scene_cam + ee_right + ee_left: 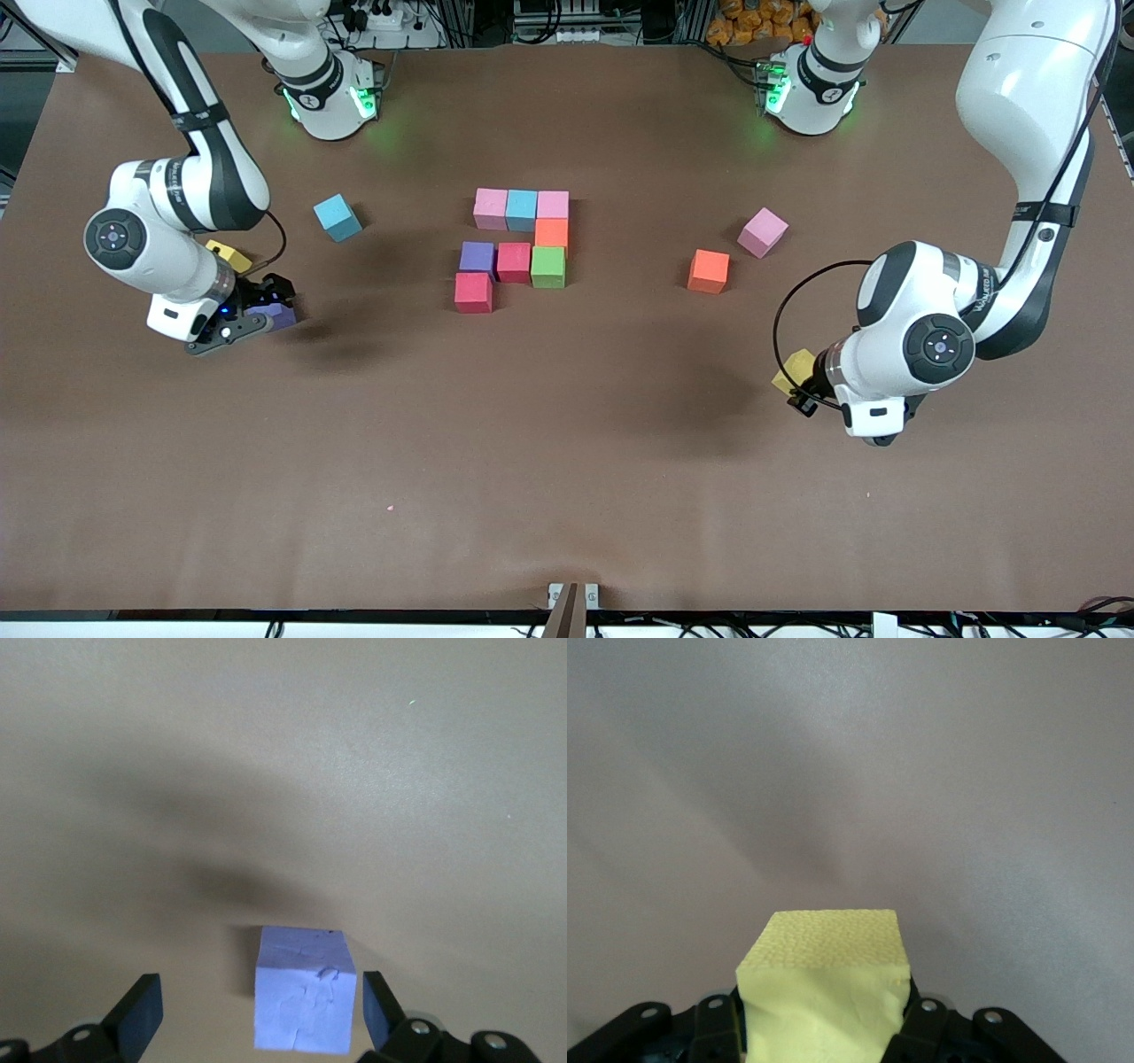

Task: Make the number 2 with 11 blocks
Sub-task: 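Grasp the loose purple cube with the right gripper, then carry the purple cube to the shape with the right gripper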

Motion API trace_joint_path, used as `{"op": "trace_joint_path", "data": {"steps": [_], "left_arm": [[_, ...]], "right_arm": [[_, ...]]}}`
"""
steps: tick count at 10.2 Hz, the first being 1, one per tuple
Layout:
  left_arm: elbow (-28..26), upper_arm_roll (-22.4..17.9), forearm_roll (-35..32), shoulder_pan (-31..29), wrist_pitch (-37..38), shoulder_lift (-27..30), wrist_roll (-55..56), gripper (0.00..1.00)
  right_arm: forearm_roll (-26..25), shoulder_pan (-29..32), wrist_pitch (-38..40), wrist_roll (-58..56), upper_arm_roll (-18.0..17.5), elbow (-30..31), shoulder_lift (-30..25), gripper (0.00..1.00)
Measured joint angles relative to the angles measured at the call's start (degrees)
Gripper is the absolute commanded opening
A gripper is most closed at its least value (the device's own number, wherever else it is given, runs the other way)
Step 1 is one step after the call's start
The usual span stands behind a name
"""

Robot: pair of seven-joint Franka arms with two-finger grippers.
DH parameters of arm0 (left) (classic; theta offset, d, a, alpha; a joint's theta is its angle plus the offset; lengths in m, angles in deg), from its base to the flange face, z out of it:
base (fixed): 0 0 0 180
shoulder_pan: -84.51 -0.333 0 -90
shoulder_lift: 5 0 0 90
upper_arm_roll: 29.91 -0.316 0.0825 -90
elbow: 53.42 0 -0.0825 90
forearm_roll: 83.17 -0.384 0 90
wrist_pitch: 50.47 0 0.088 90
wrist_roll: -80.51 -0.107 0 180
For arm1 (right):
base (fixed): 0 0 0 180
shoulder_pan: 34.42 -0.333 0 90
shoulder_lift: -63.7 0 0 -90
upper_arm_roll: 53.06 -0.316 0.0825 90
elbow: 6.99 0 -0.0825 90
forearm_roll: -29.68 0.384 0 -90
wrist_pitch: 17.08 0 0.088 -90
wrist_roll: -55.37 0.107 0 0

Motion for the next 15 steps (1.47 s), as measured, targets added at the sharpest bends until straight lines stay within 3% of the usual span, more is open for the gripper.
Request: {"op": "trace_joint_path", "data": {"steps": [5, 10, 11, 12, 13, 15], "left_arm": [[0.0, -0.2, 0.0, -0.1, 0.0, -1.5, 0.0, 0.21], [0.0, -0.2, 0.0, -0.1, 0.0, -1.6, 0.0, 0.21], [0.0, -0.2, 0.0, -0.1, 0.0, -1.6, 0.0, 0.21], [0.1, -0.2, 0.0, -0.1, 0.0, -1.6, 0.0, 0.21], [0.1, -0.2, 0.0, -0.1, 0.0, -1.6, 0.0, 0.21], [0.1, -0.2, 0.0, -0.1, 0.0, -1.6, 0.0, 0.21]], "right_arm": [[-0.1, 5.5, -11.8, -6.6, 0.3, 5.3, 3.8, 1.0], [-0.2, 6.2, -13.2, -6.6, 0.4, 6.3, 5.8, 1.0], [-0.2, 6.4, -13.2, -6.6, 0.4, 6.5, 5.8, 0.9], [-0.2, 6.6, -13.2, -6.6, 0.4, 6.7, 5.8, 0.59], [-0.2, 6.7, -13.2, -6.6, 0.4, 6.9, 5.8, 0.41], [-0.2, 6.8, -13.2, -6.6, 0.3, 7.0, 5.8, 0.32]]}}
